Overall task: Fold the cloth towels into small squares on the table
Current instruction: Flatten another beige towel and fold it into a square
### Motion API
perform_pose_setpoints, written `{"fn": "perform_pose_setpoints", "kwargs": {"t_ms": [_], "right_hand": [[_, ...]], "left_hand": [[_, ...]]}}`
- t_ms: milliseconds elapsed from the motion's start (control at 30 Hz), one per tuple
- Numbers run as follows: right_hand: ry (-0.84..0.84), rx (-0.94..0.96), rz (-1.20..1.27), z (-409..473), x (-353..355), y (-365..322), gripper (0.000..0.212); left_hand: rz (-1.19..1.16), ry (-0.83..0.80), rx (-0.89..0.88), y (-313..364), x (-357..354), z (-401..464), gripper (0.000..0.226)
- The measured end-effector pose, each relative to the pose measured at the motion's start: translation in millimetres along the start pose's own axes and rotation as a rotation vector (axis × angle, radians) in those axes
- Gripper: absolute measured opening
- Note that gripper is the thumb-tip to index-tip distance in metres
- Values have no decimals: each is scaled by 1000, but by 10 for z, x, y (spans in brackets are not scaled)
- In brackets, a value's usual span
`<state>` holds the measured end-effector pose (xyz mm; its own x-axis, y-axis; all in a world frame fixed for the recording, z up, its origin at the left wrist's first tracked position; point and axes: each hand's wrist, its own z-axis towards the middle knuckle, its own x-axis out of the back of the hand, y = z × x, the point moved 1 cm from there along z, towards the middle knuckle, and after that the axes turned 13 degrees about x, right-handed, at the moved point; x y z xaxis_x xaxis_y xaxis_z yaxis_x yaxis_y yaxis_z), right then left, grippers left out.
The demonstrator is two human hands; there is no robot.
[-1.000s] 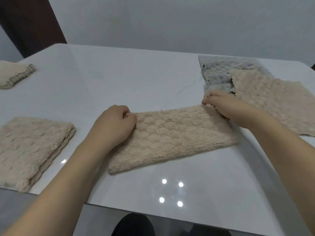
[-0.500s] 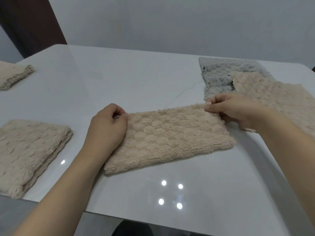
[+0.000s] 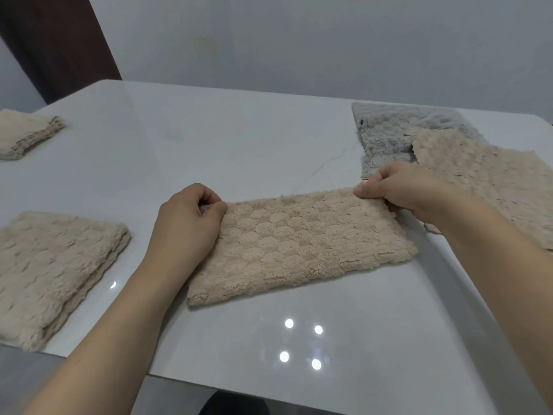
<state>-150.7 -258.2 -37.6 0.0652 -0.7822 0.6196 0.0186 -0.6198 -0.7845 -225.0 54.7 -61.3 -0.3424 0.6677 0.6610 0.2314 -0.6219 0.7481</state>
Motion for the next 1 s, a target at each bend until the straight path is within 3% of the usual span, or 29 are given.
{"fn": "perform_pose_setpoints", "kwargs": {"t_ms": [300,467,667,767,900,1000], "right_hand": [[50,-4,-27,-13,-70,-31,7],[47,-2,-9,-31,-69,-32,23],[8,-46,17,-134,63,16,24],[33,-56,-104,-172,94,48,34],[93,7,-486,-172,90,60,43],[116,49,-639,-180,62,66,38]], "left_hand": [[99,52,1,36,-57,54,14],[127,39,31,41,-77,105,19],[12,-5,26,25,-73,218,10],[39,-43,-29,42,-84,215,14],[37,-121,-97,40,-80,181,13],[113,-122,-138,28,-113,203,15]]}}
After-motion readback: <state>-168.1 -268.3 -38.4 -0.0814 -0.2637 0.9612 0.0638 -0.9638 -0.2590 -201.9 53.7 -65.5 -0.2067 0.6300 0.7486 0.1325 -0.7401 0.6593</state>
